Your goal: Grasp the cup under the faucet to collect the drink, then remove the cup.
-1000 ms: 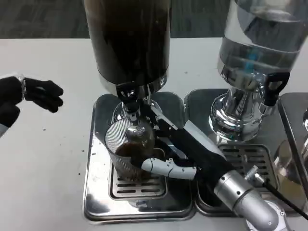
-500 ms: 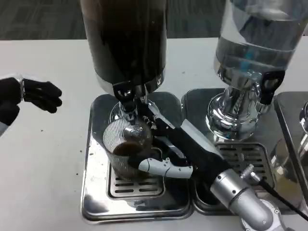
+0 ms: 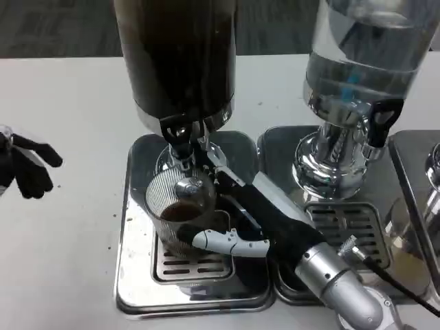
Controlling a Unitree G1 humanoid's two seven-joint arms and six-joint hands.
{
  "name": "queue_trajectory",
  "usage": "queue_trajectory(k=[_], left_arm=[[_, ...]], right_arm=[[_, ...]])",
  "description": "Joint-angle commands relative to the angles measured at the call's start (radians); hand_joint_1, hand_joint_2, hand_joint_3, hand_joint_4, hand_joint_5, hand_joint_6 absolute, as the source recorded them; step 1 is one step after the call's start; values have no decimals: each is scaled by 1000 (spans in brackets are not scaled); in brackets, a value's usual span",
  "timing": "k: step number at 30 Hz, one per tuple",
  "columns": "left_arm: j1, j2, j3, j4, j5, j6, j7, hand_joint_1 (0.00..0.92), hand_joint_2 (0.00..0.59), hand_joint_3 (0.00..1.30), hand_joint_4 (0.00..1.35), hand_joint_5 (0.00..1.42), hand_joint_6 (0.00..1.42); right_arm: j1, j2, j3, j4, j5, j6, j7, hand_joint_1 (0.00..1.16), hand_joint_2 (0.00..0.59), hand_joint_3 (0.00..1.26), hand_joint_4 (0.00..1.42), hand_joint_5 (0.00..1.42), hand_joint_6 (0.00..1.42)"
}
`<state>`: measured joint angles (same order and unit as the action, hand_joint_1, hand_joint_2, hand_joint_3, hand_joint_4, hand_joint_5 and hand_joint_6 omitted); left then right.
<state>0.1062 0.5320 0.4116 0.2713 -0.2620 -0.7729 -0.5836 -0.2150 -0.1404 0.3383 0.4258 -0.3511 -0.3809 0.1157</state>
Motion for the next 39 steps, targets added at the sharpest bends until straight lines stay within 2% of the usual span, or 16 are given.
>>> queue_trajectory(k=[1,6,8,10,11,13,16,18,21,27,39], left_arm=[[14,-6,1,27,28,-28,32,79,179,771,921,962,1015],[15,5,-3,63,76,-63,56,91,186,779,937,972,1031],[14,8,-7,77,90,-74,62,84,183,779,901,945,995],[13,9,-11,89,101,-83,67,26,164,763,811,835,866],[12,10,-16,97,109,-87,68,5,152,729,742,732,728],[9,12,-26,111,121,-93,70,0,137,669,641,596,582],[6,16,-41,130,137,-96,73,0,116,529,469,415,426],[4,19,-54,141,146,-96,75,0,105,469,409,348,362],[-4,23,-71,158,159,-95,77,0,106,440,376,310,332],[-10,30,-88,181,162,-96,84,0,112,458,393,329,341],[-10,38,-93,192,158,-101,83,0,123,470,412,341,375]], right_arm=[[-25,19,15,29,-21,17,-13,333,70,0,0,0,65],[-40,26,26,50,-33,13,-23,328,65,0,0,0,73],[-44,25,29,53,-34,12,-24,327,63,0,0,0,75],[-46,25,32,55,-35,14,-26,307,50,0,0,0,78],[-47,25,33,57,-38,14,-32,305,48,0,0,0,79],[-49,27,35,60,-38,21,-32,283,38,0,0,0,80],[-50,26,43,56,-56,32,-43,258,26,0,0,0,80],[-53,28,47,59,-60,39,-40,235,12,0,0,0,80],[-52,31,53,56,-70,47,-49,209,2,0,0,0,80],[-47,35,60,53,-84,69,-72,163,0,0,0,0,92],[-4,26,43,6,-47,30,-84,138,0,0,0,1,162]])
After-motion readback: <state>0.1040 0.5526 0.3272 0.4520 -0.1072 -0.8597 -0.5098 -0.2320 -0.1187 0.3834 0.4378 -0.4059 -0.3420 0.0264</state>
